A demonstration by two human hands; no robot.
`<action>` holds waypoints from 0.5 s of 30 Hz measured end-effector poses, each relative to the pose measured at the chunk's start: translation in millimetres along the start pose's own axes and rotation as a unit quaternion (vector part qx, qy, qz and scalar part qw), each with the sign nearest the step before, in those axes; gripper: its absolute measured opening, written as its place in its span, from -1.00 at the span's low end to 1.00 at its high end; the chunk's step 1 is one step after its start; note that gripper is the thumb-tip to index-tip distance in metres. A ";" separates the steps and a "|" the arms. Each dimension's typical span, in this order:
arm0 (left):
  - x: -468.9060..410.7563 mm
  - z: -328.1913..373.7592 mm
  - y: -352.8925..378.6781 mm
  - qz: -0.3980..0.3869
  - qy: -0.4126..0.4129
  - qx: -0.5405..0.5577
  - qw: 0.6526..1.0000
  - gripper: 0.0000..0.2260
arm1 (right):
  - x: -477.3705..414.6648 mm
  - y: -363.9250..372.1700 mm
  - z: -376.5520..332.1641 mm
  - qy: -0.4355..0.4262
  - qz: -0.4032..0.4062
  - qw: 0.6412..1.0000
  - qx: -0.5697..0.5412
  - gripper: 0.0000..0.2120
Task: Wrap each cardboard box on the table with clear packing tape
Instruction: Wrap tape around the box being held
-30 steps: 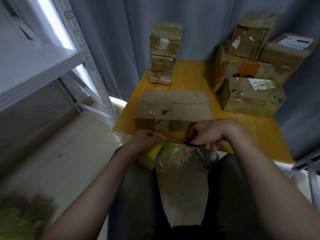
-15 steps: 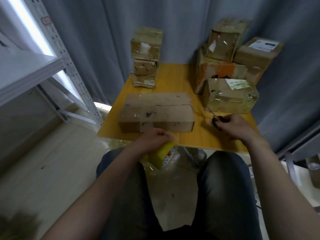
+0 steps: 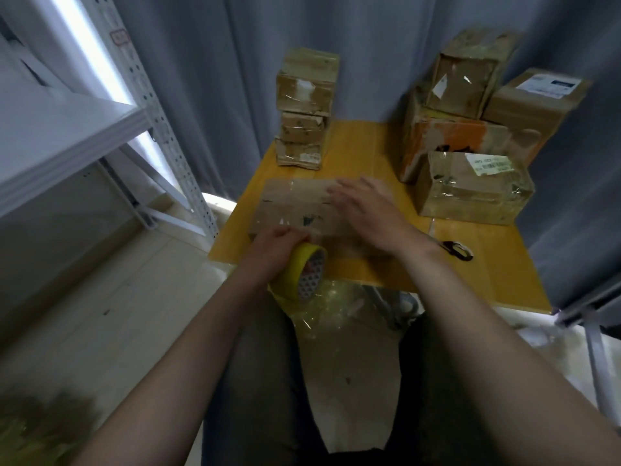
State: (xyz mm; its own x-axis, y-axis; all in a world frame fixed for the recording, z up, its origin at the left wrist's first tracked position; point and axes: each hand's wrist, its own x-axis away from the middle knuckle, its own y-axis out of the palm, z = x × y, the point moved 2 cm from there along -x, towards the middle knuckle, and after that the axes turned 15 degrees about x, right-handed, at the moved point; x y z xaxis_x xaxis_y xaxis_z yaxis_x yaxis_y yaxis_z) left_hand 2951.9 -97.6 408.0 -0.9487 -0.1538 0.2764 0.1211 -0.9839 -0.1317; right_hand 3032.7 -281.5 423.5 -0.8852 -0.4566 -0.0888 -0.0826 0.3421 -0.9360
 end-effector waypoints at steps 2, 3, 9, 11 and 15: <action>0.3 -3.7 -8.1 0.002 0.013 -0.014 1.000 -0.84 | -20.2 21.4 -28.1 -0.064 -0.050 0.995 0.061 -0.50; 0.4 -6.5 -11.4 -0.001 0.019 -0.020 1.000 -0.88 | -28.2 33.5 -31.1 -0.078 -0.072 0.990 0.094 -0.44; 3.8 -17.7 -18.5 -0.014 -0.017 -0.014 1.000 -0.84 | -36.0 52.9 -24.8 -0.123 -0.125 0.955 0.241 -0.28; 3.3 -17.5 -16.2 -0.016 -0.013 -0.013 1.000 -0.84 | -35.5 55.5 -24.2 -0.135 -0.102 0.948 0.270 -0.32; 3.2 -16.2 -10.4 -0.026 -0.015 0.012 0.999 -0.81 | -34.7 61.0 -20.2 -0.156 -0.083 0.936 0.304 -0.21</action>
State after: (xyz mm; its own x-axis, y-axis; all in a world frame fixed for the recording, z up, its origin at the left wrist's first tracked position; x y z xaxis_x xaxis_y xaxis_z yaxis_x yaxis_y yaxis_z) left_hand 2942.8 -86.4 394.9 -0.9445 -0.1048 0.3112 0.0793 -0.9924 -0.0936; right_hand 3049.2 -228.3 376.3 -0.6989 -0.7120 0.0679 0.1531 -0.2417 -0.9582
